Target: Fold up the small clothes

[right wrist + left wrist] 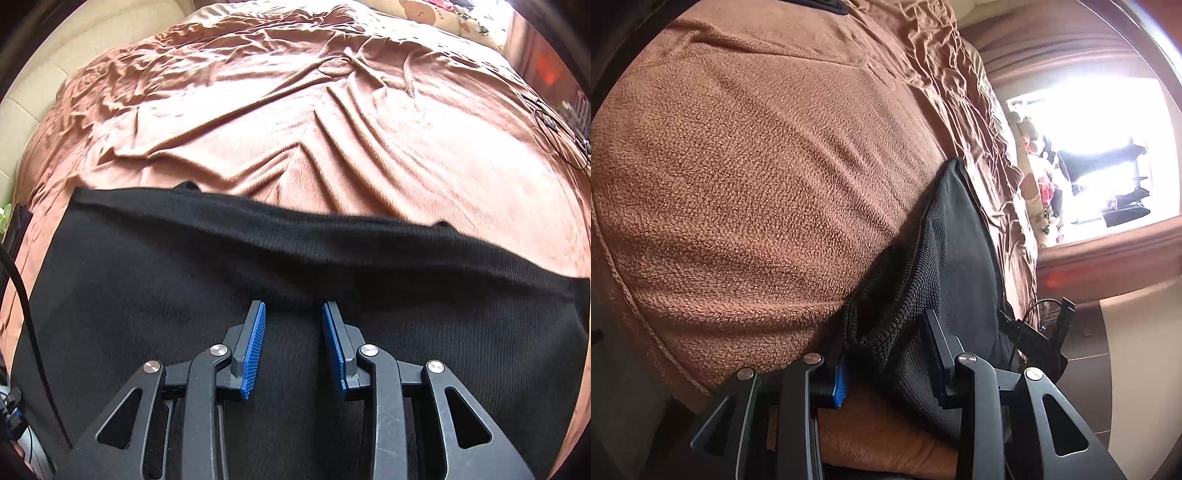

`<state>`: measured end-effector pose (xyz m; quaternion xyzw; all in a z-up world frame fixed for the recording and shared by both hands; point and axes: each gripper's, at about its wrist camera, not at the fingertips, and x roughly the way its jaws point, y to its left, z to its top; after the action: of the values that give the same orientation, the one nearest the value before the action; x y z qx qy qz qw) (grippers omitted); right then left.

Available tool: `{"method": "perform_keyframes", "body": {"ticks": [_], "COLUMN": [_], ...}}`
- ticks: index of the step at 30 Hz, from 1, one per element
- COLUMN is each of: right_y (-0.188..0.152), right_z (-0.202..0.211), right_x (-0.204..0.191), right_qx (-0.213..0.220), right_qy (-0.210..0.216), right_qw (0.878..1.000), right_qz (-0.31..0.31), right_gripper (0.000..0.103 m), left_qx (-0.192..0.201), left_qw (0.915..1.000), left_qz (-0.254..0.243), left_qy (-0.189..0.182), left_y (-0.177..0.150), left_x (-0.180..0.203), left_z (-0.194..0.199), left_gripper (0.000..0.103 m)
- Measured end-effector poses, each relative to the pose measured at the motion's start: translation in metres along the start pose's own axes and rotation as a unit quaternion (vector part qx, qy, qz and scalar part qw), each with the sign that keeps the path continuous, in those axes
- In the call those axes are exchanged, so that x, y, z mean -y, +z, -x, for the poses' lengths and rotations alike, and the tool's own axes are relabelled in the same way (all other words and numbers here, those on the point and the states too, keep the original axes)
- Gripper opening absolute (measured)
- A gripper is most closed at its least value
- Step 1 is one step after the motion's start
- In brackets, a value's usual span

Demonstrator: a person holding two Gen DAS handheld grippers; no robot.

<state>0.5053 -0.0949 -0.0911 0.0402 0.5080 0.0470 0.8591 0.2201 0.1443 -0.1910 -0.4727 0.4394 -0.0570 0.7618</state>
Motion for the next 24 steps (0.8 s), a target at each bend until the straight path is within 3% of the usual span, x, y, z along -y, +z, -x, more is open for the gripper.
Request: {"method": "perform_keyframes", "body": {"ticks": [9, 15, 19, 24], "right_y": [0.012, 0.026, 0.018, -0.010], "right_z": [-0.011, -0.012, 0.008, 0.034], "right_x": [-0.005, 0.003, 0.012, 0.017], "right_qx": [0.009, -0.005, -0.006, -0.010], "right_qy": [-0.023, -0.003, 0.018, 0.051], "right_qw": [1.000, 1.000, 0.999, 0.998], "right_qz": [0.003, -0.009, -0.026, -0.030], "right_gripper": [0.029, 0.029, 0.029, 0.022], "left_qx": [0.005, 0.010, 0.008, 0.008], "left_qw": [1.0000, 0.9998, 0.9996, 0.9987], "left_qz": [0.006, 0.013, 0.024, 0.037], "left_qy": [-0.004, -0.013, -0.013, -0.036], "left_y": [-0.005, -0.005, -0.004, -0.006], "left_x": [0.000, -0.005, -0.010, -0.009], "left_z": [0.001, 0.001, -0.001, 0.002], "left_gripper": [0.035, 0.034, 0.011, 0.006]}}
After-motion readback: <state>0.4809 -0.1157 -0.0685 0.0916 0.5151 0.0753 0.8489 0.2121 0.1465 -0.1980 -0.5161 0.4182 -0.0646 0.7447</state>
